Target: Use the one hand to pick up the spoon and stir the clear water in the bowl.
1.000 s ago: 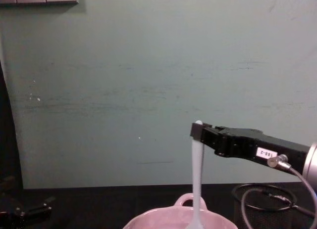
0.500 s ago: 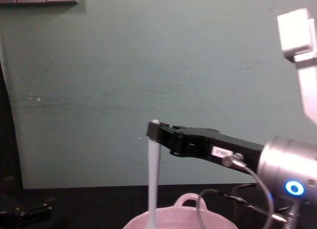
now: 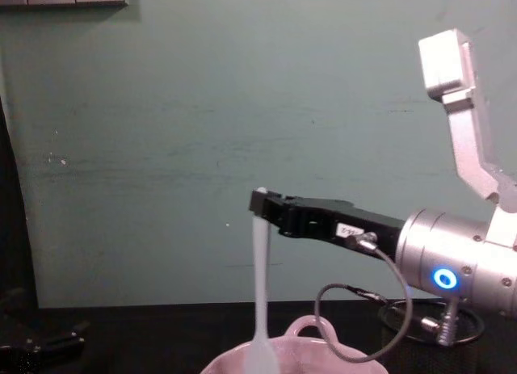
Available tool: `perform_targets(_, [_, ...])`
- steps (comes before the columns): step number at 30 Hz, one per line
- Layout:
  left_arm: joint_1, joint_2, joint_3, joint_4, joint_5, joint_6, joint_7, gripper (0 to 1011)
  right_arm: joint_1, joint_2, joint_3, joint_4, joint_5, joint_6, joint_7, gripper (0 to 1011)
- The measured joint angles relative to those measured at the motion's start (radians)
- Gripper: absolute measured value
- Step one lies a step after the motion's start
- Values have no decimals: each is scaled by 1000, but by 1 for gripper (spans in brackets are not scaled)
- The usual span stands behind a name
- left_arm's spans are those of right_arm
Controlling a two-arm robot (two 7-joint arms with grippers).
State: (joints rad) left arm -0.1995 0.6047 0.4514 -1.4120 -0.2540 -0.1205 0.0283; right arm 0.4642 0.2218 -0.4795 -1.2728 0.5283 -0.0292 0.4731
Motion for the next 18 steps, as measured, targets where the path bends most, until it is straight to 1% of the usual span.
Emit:
perform_targets(4, [0,0,0,0,0,0,0,1011,3,9,22,8,1,-5,-8,95])
perform_targets(7, [0,0,0,0,0,0,0,1011,-8,27,46,5,4,-7,-15,96])
perform_targets(9, [0,0,0,0,0,0,0,1011,-11,31,51,2,5,-7,-16,96])
perform_targets(12, [0,0,0,0,0,0,0,1012,-30,50,70,-15,8,-7,-21,96])
perform_targets(18, [0,0,0,0,0,0,0,1011,-72,83,84,-63,9,-3,-21,95])
